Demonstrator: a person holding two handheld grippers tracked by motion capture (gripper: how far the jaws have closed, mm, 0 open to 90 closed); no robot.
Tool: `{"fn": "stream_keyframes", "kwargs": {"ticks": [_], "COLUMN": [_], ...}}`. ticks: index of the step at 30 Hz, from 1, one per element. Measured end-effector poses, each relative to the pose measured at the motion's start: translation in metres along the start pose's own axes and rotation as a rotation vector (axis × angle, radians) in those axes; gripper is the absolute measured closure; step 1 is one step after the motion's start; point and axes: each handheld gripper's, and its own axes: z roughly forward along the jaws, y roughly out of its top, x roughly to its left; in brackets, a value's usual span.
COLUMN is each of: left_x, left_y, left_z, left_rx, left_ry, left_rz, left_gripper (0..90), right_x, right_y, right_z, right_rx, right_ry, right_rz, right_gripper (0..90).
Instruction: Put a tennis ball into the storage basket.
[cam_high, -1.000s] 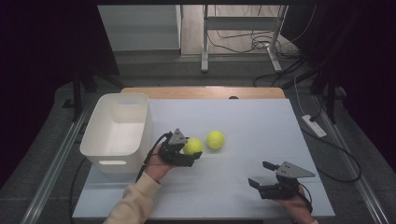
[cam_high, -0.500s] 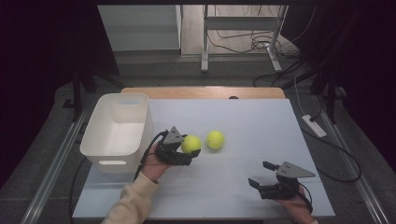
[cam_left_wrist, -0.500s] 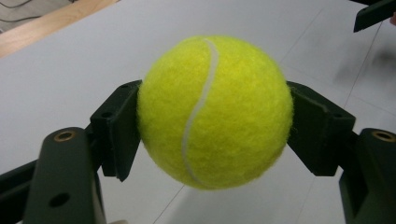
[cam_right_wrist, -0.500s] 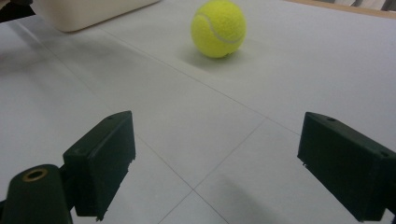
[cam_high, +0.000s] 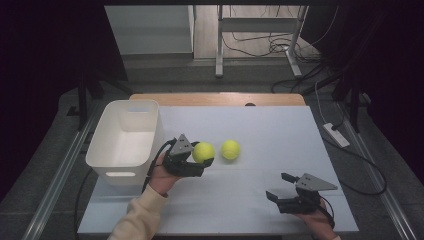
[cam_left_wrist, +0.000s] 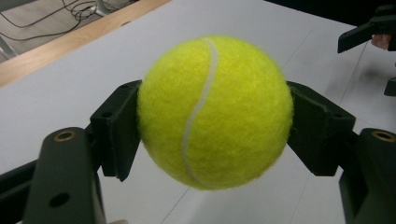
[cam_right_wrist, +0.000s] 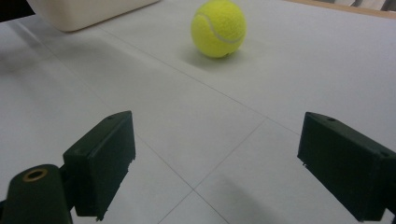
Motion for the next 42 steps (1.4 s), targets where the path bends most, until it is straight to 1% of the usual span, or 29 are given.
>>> {"fn": "stream_keyframes", "kwargs": {"ticks": [13, 22, 27, 35, 42], "left_x": [0.002, 0.003, 0.004, 0.006, 0.009], "left_y": [0.006, 0.009, 0.009, 0.013, 0.014], "left_z": [-0.018, -0.027, -0.030, -0.042, -0.052], "left_rx": [-0.073, -0.087, -0.100, -0.135, -0.160], "left_ry": [0.023, 0.032, 0.036, 0.036, 0.044], "left_rz": [-0.018, -0.004, -0.007, -0.015, -0.022], "left_gripper": [27.0, 27.0, 27.0, 27.0, 27.0], "right_x": [0.000, 0.001, 0.001, 0.001, 0.000], "right_y": [0.000, 0.000, 0.000, 0.000, 0.000], "right_z": [0.000, 0.000, -0.001, -0.001, 0.000], "right_rx": [-0.005, -0.001, -0.001, -0.002, -0.002], "right_ry": [0.000, 0.000, -0.001, -0.002, -0.004], "right_rz": [0.003, 0.004, 0.004, 0.003, 0.000], "right_gripper": [11.4, 11.4, 11.4, 11.4, 11.4]}}
